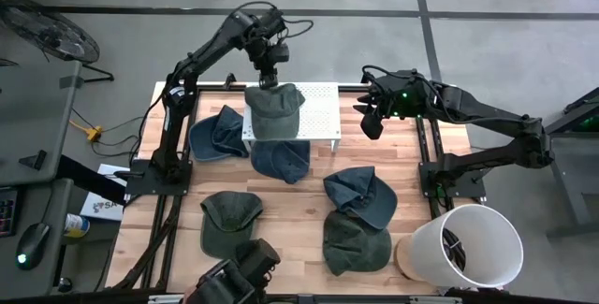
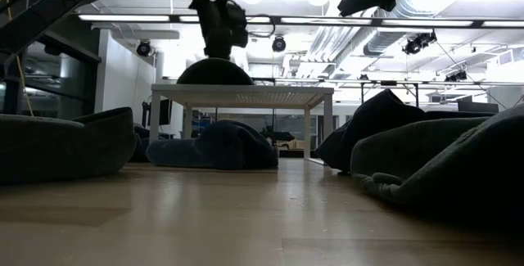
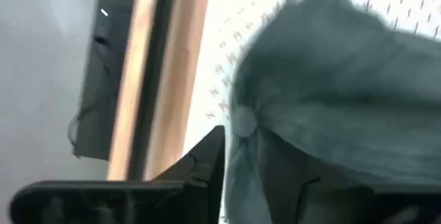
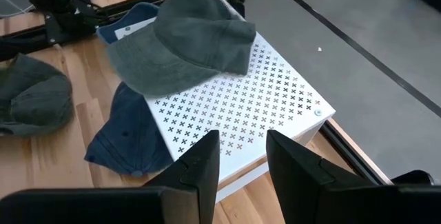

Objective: Pick & Place hat
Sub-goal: Put the top right gray cap on the shelf

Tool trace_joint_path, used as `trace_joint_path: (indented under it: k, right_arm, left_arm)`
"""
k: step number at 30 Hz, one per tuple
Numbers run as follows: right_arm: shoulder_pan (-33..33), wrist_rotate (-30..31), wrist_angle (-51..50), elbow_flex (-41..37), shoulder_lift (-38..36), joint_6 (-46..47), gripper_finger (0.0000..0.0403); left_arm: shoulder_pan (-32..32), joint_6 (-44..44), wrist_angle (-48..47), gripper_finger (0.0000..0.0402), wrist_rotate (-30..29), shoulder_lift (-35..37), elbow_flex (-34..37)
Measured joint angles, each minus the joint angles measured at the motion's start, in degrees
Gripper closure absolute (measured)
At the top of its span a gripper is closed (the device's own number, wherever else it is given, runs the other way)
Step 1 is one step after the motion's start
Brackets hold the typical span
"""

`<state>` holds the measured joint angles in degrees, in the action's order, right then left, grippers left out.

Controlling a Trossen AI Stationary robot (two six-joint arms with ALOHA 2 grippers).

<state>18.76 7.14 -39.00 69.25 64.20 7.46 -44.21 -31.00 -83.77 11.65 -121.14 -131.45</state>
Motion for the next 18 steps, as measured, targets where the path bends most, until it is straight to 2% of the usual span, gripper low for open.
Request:
trace_joint_path:
  k: [3, 6, 11, 18]
  right_arm:
    - [0.0, 0.1, -0.2, 0.0, 0.0, -0.2, 0.0289]
    - [0.0, 0.4, -0.2, 0.0, 0.0, -1.1, 0.0289]
    - [0.0, 1.1, 0.1, 0.0, 0.0, -1.5, 0.0289]
    - [0.0, 6.2, 0.7, 0.0, 0.0, -3.6, 0.0289]
  left_arm:
    - [0.1, 2.6, -0.2, 0.0295, -0.2, 0.2, -3.7]
    - [0.7, 4.7, 0.8, 0.0289, 0.8, 1.7, -2.8]
    - [4.6, 6.1, 1.3, 0.0288, 9.3, 2.4, -2.8]
    - [14.5, 6.7, 3.1, 0.0287, 3.1, 1.8, -2.8]
